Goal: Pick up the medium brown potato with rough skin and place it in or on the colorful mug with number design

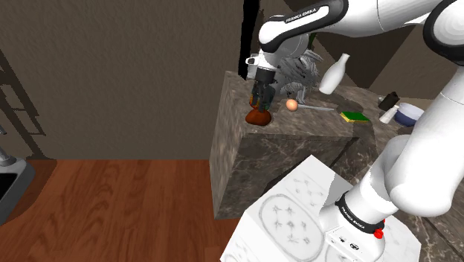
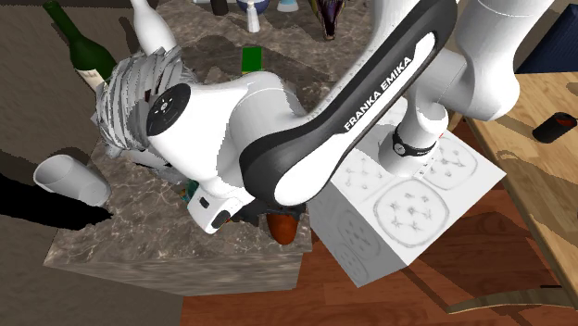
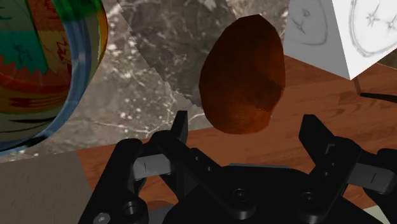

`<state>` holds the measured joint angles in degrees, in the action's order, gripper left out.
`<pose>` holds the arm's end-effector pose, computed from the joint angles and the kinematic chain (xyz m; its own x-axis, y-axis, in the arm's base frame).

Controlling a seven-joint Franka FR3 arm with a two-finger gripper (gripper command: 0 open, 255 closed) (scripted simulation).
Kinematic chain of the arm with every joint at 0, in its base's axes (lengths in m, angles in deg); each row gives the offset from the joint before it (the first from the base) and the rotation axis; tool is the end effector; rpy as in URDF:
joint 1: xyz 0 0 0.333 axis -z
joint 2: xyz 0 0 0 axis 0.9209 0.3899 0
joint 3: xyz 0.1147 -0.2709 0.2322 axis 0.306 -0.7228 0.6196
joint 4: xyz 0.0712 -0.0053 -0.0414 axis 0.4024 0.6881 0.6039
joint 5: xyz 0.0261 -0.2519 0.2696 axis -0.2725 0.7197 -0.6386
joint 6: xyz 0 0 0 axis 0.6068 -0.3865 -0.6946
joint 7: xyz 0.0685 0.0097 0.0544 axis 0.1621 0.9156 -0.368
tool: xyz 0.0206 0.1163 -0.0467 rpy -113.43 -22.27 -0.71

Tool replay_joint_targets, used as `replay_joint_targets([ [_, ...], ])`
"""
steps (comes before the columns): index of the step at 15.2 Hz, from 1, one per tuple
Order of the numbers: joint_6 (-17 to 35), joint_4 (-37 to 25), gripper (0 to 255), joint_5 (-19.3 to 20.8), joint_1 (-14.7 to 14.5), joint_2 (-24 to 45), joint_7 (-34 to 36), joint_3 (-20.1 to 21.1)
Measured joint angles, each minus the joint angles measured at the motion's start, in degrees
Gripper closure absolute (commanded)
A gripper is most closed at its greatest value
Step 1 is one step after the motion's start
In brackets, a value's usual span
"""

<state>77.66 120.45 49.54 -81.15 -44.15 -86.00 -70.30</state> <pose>0.5216 -0.0267 0.4084 0.5698 0.8206 0.0437 0.7870 -0.5296 -0.3164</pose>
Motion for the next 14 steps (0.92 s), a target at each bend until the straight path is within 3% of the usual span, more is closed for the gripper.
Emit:
replay_joint_targets([
  [7, 4.21, 3.21, 0, -1.09, -0.34, 1.29, -1.27, 0.53],
  [12, 4.50, 3.33, 0, -1.20, -0.35, 1.47, -1.34, 0.56],
  [13, 4.50, 3.33, 255, -1.20, -0.35, 1.47, -1.34, 0.56],
  [14, 4.50, 3.31, 255, -1.20, -0.35, 1.44, -1.34, 0.56],
])
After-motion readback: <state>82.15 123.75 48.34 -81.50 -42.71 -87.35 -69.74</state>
